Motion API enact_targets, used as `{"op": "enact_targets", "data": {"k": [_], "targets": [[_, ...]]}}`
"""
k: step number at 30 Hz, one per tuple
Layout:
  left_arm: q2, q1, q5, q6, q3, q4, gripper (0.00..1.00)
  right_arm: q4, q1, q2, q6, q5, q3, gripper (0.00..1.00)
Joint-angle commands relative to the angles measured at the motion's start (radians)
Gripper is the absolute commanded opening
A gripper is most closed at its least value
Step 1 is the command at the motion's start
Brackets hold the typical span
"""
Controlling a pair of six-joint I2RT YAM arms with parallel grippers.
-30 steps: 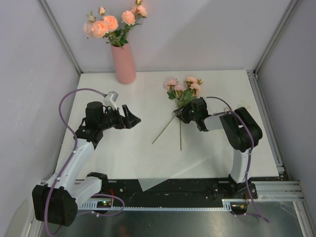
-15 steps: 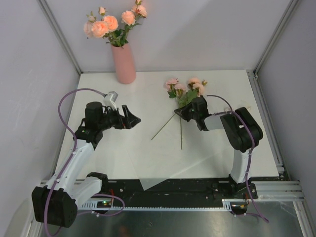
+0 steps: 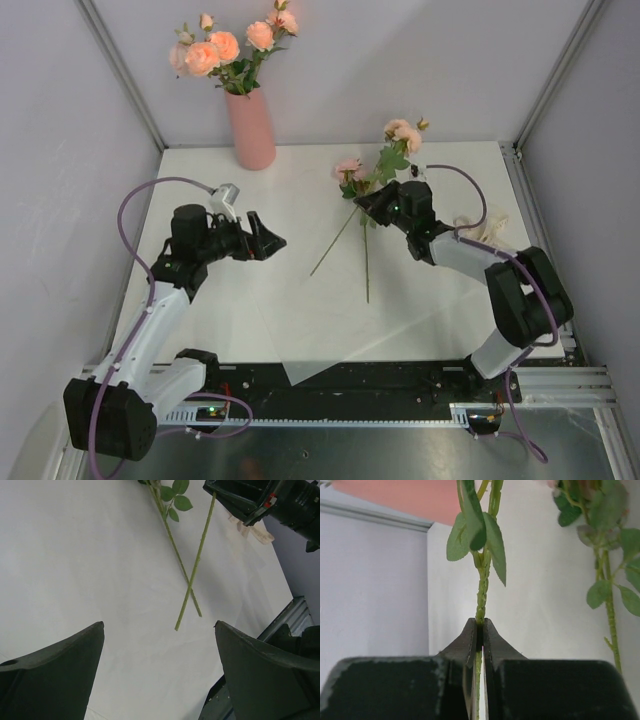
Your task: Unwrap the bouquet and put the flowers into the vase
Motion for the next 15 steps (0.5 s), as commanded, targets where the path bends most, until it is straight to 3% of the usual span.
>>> {"op": "enact_targets", "data": {"k": [1, 9, 15], "targets": [[-0.003, -0.006, 0.064, -0.037, 0.091, 0.018, 0.95, 0.049, 0.032, -0.11, -0.184, -0.045, 0.011, 0.0], [0.016, -0.049, 0.122, -0.095, 0.157, 0.028, 0.93, 0.097, 0.119, -0.208, -0.353, -0.397, -0.004, 0.0], [0.036, -0.114, 0.14, -0.094, 0.202, 0.052, 0.79, 0.234, 0.227, -0.195, -0.334, -0.583, -0.023, 0.0]]}}
